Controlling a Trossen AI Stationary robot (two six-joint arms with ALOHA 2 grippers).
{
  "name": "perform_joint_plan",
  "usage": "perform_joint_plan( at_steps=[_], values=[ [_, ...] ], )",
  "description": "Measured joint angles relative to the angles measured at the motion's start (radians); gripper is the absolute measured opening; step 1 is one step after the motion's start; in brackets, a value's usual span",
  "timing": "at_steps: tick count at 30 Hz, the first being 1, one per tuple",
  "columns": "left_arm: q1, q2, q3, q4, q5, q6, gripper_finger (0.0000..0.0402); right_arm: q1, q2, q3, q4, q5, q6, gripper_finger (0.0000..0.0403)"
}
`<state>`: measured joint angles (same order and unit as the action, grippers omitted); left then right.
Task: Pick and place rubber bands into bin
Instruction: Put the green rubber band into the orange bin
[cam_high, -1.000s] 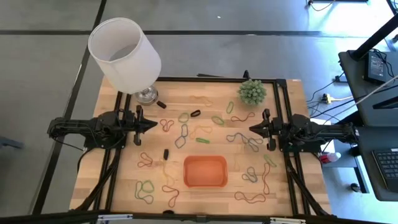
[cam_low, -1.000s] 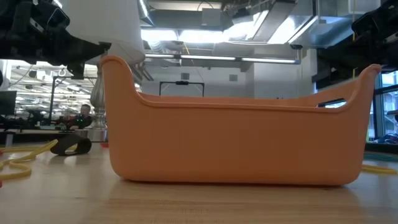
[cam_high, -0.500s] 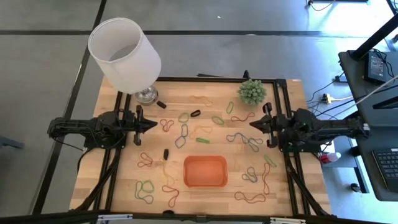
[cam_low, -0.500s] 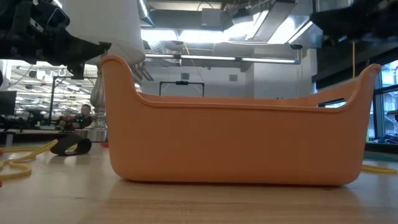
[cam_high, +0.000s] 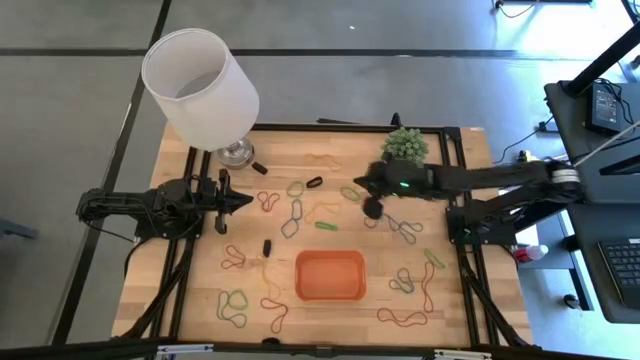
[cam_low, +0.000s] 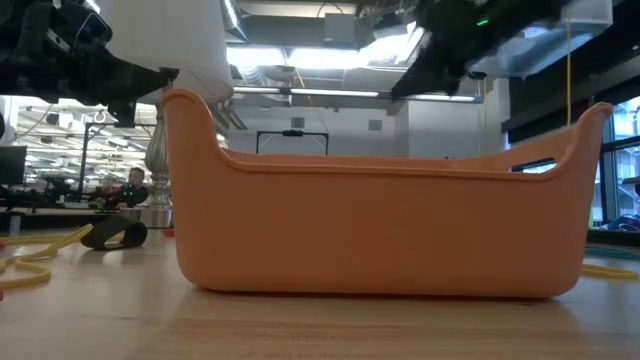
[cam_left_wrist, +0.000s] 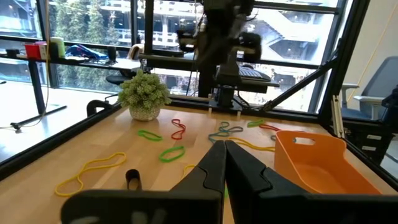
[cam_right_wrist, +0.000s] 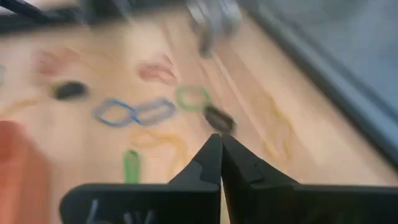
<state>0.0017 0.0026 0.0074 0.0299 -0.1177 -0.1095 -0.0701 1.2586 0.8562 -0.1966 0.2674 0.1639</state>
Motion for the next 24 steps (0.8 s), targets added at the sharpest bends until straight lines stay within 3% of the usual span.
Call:
perform_joint_plan(
  at_steps=[5,9,17,24],
  values=[
    [0.000,0.000,0.000,0.000,0.000,0.000,0.0004,-0.099,0.226,0.230,-0.344,0.001,0.182,0.0032],
    [0.000,0.000,0.000,0.000,0.000,0.000,0.0004,-0.165,0.360,0.347,-0.554,-0.053,0.198,0.0062],
    [0.000,0.000,0.000,0.000,0.000,0.000,0.0004,-0.248,0.501,0.365,-0.578,-0.185,0.112,0.0127],
    [0.000,0.000,0.000,0.000,0.000,0.000,0.0004,-0.257,0.577,0.364,-0.535,-0.230,0.063,0.0141]
  ],
)
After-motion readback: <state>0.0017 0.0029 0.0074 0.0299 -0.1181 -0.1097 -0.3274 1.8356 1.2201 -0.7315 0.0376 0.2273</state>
